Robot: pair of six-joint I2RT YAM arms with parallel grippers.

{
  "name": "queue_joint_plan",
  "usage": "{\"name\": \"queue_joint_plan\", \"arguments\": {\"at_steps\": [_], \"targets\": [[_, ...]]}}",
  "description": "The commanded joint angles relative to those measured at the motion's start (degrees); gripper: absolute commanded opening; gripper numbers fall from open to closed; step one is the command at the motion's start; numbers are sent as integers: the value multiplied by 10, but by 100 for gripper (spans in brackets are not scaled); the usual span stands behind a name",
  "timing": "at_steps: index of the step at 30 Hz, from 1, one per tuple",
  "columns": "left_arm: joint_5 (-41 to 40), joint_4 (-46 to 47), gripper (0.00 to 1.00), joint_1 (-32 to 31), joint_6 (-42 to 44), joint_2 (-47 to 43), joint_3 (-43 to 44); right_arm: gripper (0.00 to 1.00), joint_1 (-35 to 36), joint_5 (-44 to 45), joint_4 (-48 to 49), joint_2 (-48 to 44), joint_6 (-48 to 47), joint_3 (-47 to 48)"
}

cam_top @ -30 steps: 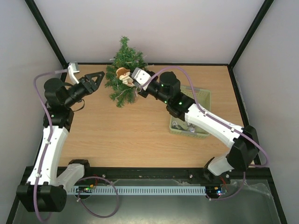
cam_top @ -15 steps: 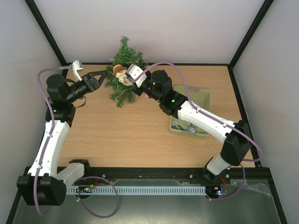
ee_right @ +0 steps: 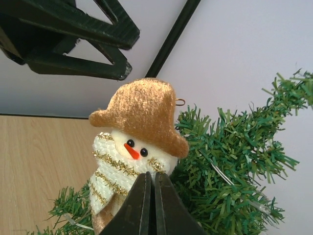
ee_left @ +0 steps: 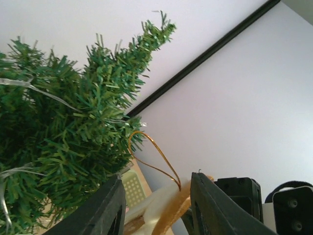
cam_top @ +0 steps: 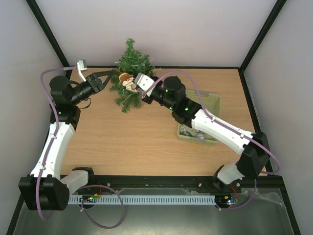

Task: Decorate the small christmas tree
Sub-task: Hang the decoration item on the Christmas tree.

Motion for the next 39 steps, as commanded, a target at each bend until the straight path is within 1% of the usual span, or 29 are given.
{"name": "queue_joint_plan", "arguments": {"at_steps": [1, 11, 15, 18, 22, 24, 26, 28, 30, 35, 39], "targets": [[48, 93, 37, -2, -94, -1, -23, 2, 4, -33, 33, -38, -23, -26], [47, 161, 39, -47, -173, 15, -25, 2, 10, -53, 55, -58, -30, -43], [40, 174, 33, -51, -184, 11, -36, 2, 12, -50, 56, -60, -28, -44], [28, 141, 31, -51, -159, 5, -32, 2, 13, -44, 52, -61, -28, -45], [-6, 70, 41, -50, -105, -14, -22, 2, 13, -21, 52, -68, -35, -53], [-20, 53, 44, -50, -101, -25, -26, 2, 13, -14, 59, -77, -42, -63], [-18, 70, 44, -50, -125, -32, -39, 2, 13, -25, 67, -86, -47, -73], [-4, 125, 41, -51, -171, -32, -58, 2, 13, -41, 72, -93, -49, -77], [2, 165, 38, -52, -200, -33, -68, 2, 13, -48, 76, -95, -48, -79], [7, 163, 38, -56, -200, -26, -62, 2, 13, -57, 87, -95, -40, -81], [13, 187, 39, -62, -210, -15, -63, 2, 14, -67, 93, -94, -35, -81]]}}
